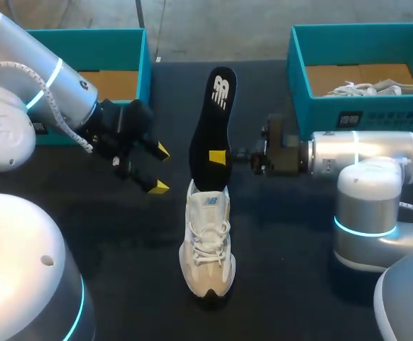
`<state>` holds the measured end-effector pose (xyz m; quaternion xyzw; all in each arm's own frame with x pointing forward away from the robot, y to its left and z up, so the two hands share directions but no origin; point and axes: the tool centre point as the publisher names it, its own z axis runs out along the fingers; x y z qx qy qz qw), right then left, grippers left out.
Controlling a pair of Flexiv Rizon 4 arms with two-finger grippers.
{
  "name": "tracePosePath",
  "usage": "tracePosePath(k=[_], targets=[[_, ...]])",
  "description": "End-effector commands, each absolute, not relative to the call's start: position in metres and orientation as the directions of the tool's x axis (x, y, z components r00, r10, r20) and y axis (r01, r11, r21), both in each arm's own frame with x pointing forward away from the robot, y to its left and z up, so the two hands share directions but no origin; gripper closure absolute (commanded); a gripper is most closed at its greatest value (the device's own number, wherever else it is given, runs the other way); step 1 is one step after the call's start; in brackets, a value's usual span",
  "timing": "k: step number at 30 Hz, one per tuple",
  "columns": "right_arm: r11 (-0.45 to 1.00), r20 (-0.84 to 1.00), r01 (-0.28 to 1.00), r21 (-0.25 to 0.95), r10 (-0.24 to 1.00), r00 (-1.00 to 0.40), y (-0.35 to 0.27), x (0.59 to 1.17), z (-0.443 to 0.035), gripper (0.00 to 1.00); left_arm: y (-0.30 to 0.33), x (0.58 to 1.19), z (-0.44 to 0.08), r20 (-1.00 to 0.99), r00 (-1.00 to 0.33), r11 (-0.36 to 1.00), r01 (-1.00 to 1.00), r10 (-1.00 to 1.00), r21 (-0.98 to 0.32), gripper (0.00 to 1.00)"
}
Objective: Take the shoe out of the shoebox, open the shoe tongue, remove and reinsert the insole, then place the shoe into the shoebox
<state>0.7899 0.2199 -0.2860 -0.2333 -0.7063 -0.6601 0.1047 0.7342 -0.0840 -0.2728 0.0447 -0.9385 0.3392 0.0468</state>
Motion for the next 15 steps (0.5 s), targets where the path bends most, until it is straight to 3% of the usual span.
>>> tracePosePath(k=[1,15], targets=[[0.037,0.457,0.471,0.882,0.186,-0.870,0.224,0.792,-0.294,1.00,-0.082,0.732,-0.273,0.113,-0.992,0.771,-0.117,-0.059,-0.627,0.00],[0.069,0.464,0.482,0.873,0.181,-0.867,0.222,0.787,-0.313,1.00,-0.083,0.732,-0.274,0.108,-0.992,0.774,-0.117,-0.062,-0.623,0.00]])
